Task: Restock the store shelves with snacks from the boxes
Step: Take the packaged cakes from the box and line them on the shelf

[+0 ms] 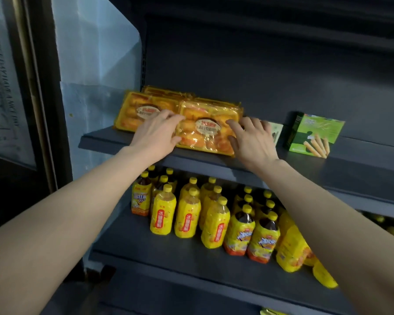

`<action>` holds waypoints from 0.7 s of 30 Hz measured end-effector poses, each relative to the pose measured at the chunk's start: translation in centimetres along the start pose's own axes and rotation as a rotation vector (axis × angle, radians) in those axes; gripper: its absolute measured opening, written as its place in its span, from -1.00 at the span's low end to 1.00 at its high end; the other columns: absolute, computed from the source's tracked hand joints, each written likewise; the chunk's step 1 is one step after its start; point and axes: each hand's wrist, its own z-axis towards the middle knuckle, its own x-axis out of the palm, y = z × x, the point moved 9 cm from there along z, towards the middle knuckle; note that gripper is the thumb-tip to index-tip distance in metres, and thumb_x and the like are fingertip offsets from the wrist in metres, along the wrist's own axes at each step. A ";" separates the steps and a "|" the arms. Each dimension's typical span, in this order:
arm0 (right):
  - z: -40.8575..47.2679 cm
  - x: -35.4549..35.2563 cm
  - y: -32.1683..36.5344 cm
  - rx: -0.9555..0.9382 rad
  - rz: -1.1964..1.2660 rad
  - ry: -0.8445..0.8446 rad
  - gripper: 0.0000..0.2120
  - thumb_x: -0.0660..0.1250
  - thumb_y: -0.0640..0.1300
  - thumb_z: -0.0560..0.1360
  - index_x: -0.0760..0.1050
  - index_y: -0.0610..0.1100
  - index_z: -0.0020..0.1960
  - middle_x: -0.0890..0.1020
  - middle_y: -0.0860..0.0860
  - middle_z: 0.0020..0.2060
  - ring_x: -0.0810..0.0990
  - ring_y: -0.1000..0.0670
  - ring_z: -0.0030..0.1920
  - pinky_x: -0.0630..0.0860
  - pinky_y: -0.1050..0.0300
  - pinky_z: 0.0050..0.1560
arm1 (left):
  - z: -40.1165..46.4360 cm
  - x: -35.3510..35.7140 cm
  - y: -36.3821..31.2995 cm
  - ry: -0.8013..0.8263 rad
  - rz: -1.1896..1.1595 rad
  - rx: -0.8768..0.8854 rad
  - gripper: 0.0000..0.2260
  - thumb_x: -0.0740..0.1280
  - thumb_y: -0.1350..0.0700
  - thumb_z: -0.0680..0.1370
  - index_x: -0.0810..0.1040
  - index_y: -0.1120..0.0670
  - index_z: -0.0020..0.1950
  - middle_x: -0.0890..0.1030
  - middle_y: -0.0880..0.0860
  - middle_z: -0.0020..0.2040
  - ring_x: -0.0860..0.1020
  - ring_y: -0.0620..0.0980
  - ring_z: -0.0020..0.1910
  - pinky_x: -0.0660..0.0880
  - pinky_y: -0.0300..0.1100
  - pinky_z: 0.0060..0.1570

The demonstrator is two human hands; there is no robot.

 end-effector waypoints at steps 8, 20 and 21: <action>-15.8 -1.6 -1.7 -0.042 0.086 -0.051 -0.64 0.12 0.01 0.60 0.44 -0.09 0.32 0.52 -0.19 0.16 0.49 -0.27 0.14 0.34 -0.14 0.10 | -11.0 2.5 -9.9 -0.051 -0.067 0.012 -0.61 0.32 0.05 0.58 0.42 -0.01 0.42 0.44 0.10 0.35 0.40 0.20 0.29 0.44 0.15 0.23; -48.0 14.4 2.6 0.021 0.304 0.400 -0.61 0.27 -0.17 0.52 0.45 -0.17 0.35 0.51 -0.24 0.20 0.46 -0.30 0.21 0.36 -0.20 0.14 | -34.9 23.7 -12.8 0.340 -0.169 -0.084 -0.66 0.35 0.15 0.55 0.50 0.05 0.33 0.48 0.11 0.28 0.46 0.19 0.22 0.46 0.08 0.13; -50.8 15.8 3.3 0.049 0.315 0.464 -0.60 0.30 -0.18 0.53 0.45 -0.16 0.36 0.50 -0.23 0.21 0.46 -0.29 0.21 0.36 -0.20 0.14 | -37.6 25.8 -12.9 0.392 -0.173 -0.086 -0.66 0.37 0.16 0.53 0.51 0.05 0.31 0.49 0.11 0.26 0.47 0.18 0.20 0.48 0.08 0.10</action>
